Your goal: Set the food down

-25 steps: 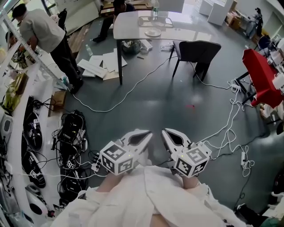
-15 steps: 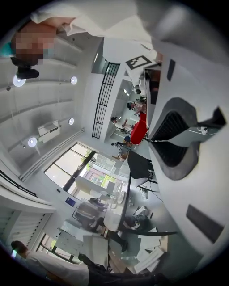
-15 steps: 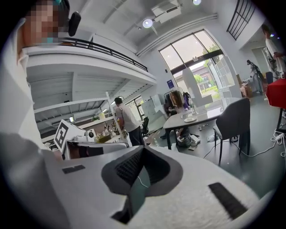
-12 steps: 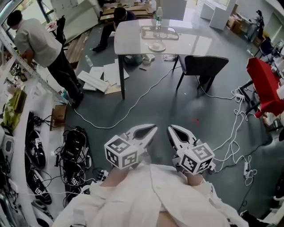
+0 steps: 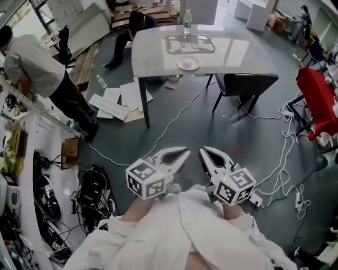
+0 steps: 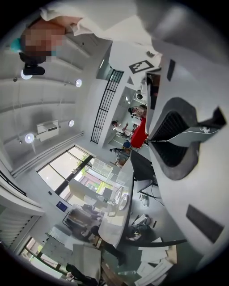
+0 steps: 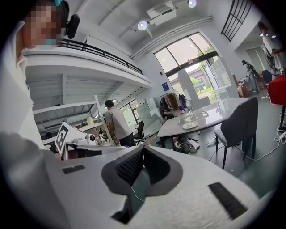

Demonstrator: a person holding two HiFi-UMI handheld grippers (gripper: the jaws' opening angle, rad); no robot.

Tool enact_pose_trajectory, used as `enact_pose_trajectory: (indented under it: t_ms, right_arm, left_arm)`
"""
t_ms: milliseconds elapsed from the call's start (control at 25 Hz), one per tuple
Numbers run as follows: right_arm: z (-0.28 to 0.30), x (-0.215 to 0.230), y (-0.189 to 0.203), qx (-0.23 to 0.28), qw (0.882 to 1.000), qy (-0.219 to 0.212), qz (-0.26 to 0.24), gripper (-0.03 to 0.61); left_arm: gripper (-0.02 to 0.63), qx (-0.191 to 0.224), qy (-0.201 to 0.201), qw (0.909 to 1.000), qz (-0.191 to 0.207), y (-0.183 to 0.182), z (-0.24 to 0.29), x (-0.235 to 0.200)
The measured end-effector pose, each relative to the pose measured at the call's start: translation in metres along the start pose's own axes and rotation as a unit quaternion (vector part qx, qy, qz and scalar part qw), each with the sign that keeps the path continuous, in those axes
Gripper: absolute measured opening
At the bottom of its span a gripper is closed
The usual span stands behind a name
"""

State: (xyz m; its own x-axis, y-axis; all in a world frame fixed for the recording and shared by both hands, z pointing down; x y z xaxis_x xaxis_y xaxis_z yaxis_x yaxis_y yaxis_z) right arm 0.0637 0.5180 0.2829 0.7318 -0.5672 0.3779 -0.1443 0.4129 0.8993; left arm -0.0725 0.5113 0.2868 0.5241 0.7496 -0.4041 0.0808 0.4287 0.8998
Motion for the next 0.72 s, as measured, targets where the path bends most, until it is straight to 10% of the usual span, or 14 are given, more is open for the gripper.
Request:
enact_pose_trajectory:
  t_ms: [720]
  right_arm:
    - [0.117, 0.113, -0.065, -0.028, 0.999, -0.042, -0.001, 0.002]
  left_arm:
    - [0.020, -0.024, -0.045, 0.9980, -0.038, -0.042, 0.111, -0.125]
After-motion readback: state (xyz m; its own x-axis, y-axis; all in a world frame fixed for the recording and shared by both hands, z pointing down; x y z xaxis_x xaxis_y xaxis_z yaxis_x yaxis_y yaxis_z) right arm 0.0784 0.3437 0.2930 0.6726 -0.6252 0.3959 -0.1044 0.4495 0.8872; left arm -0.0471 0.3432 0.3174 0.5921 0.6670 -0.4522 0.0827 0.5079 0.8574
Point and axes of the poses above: the fingertips, and each gripper's own axes: z forward along the fingers, x to its right, y out of its underside, the point moved 7 cm from there along -z, backward along the fingers, and after that the axes turned 2 degrees about z, right-handed, at the moved point
